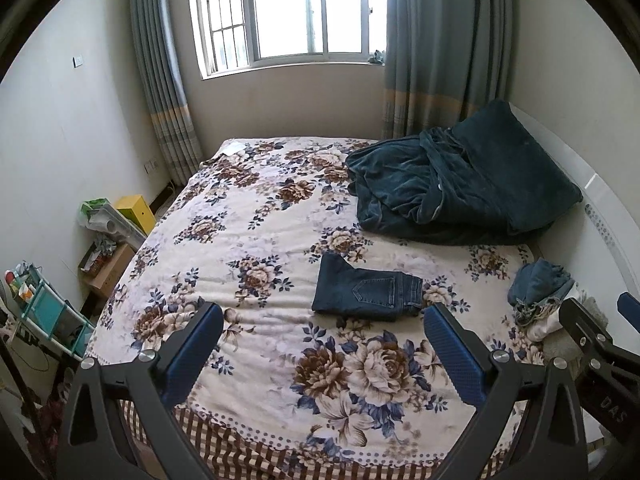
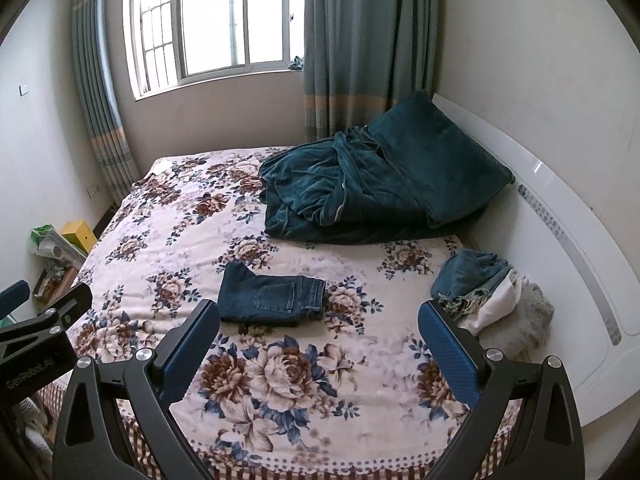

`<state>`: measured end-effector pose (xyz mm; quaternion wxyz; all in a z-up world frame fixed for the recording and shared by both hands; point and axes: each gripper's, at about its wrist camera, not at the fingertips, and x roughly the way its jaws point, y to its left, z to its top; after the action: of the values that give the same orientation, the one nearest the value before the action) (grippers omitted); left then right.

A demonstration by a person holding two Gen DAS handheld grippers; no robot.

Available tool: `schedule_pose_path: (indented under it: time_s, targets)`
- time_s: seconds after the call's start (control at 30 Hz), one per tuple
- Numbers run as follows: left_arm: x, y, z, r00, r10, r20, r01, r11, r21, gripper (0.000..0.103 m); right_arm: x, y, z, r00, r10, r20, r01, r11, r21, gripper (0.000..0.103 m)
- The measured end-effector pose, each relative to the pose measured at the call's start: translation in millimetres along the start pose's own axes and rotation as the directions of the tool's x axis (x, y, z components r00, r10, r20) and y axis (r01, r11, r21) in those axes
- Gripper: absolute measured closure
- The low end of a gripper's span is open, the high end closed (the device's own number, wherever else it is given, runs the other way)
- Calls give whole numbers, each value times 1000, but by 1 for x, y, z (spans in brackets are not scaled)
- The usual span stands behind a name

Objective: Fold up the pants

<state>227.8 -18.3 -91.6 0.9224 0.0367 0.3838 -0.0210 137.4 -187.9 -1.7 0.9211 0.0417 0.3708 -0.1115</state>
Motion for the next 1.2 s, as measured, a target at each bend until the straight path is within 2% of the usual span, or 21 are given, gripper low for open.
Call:
schedule_pose_path:
  time_s: [1.2]
  targets:
    - [2,-1,5,1000,-4,6,4,1000,7,0,-1,1,-1,1000,0,7,0,1000,-1,2]
